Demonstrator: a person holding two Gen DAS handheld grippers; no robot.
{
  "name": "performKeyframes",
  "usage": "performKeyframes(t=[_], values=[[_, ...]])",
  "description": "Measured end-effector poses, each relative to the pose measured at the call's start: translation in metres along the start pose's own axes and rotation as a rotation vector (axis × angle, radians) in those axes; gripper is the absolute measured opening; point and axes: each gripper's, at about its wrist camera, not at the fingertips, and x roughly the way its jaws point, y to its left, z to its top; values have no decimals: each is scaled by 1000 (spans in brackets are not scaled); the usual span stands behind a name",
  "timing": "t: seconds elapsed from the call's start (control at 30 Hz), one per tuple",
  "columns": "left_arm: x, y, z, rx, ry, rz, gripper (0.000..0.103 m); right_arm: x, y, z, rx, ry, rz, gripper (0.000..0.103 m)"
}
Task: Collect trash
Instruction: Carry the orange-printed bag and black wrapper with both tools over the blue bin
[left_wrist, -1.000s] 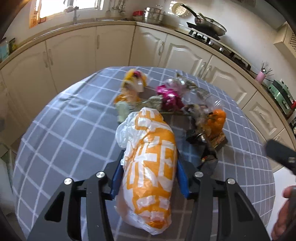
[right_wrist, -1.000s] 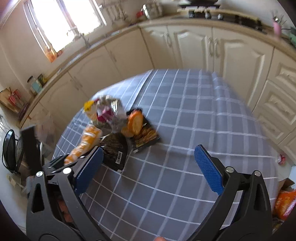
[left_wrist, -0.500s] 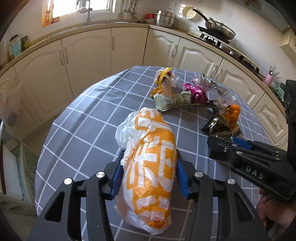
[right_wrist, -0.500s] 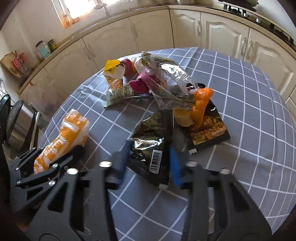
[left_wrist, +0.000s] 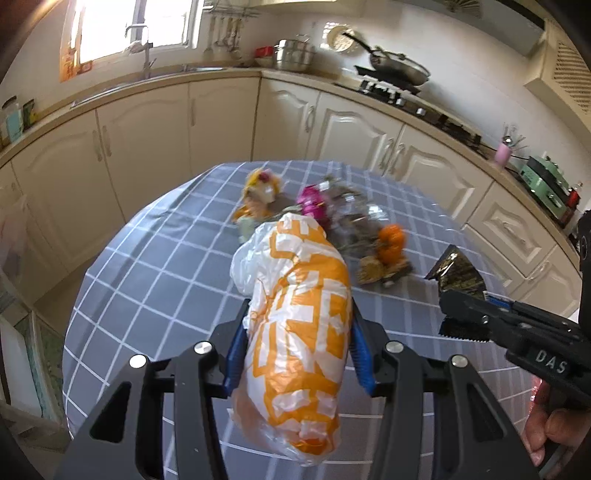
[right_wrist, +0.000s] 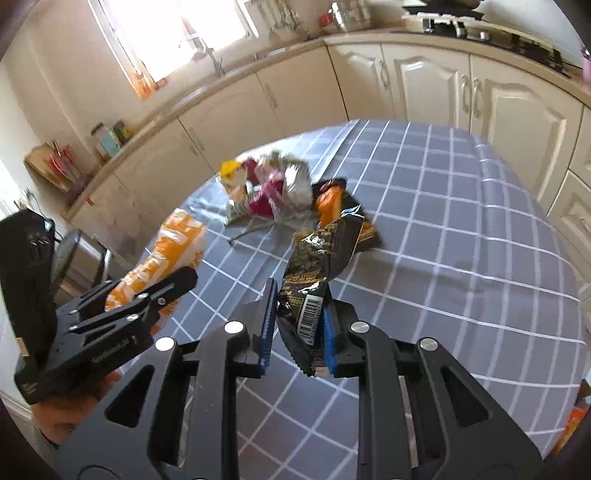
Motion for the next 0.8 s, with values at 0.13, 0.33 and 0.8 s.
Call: performKeyframes(t=[0.13,0.33,0.8], values=[[-13,-21,4,31,-22,-31,47,-29,-9,4,19,-59,-7,22],[-30,-59,14,87,-56,-79,47,-79,-23,6,36,-153,-7,22],[-35,-216,25,302,-69,-280,47,-206,-138,-17,193,-341,-195,22]])
